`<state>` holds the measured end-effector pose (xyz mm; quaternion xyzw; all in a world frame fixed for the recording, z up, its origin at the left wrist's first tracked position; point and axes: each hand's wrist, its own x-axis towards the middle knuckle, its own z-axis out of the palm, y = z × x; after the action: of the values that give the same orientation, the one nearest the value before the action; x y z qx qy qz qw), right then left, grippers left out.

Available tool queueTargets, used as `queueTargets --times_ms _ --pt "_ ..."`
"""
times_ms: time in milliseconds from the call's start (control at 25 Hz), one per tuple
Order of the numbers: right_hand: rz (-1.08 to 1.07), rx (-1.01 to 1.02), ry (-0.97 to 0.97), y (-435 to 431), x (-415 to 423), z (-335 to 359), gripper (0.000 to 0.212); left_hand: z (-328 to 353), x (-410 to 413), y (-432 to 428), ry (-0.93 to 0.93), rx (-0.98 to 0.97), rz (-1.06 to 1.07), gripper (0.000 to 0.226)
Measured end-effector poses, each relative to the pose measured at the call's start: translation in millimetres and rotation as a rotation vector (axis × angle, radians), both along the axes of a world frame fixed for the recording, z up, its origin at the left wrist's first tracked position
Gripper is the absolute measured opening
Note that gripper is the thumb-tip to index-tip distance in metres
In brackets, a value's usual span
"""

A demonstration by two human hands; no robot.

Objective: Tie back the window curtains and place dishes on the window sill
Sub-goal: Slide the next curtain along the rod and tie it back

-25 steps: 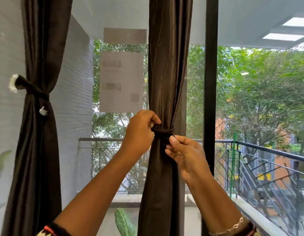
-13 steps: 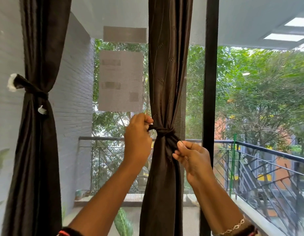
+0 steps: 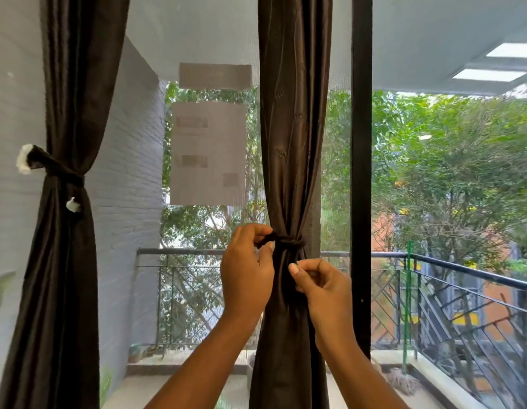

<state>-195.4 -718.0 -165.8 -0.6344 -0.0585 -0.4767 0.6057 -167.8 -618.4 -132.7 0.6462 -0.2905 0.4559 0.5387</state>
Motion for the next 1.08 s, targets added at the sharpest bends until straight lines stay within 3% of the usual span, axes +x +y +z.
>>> queueTargets --times_ms 120,440,760,960,1080 --pt "-0.048 -0.101 -0.047 -3.1 2.5 12.2 0.009 13.6 9.9 1.2 -0.008 -0.041 -0.037 0.017" --pt "-0.129 -0.220 -0.235 -16.3 32.0 96.0 0.012 59.6 48.8 -2.9 0.107 0.091 -0.075 0.072" --pt "-0.143 -0.380 -0.357 -35.4 66.8 218.8 0.014 178.8 77.6 -16.7 -0.120 0.136 -0.037 0.070" --pt "-0.004 -0.347 -0.357 -47.7 73.8 322.4 0.023 261.2 75.6 -27.5 -0.210 0.169 0.139 0.081" --pt "0.052 -0.402 -0.282 -45.1 70.9 379.6 0.047 294.8 69.7 -32.3 -0.224 0.204 0.221 0.096"
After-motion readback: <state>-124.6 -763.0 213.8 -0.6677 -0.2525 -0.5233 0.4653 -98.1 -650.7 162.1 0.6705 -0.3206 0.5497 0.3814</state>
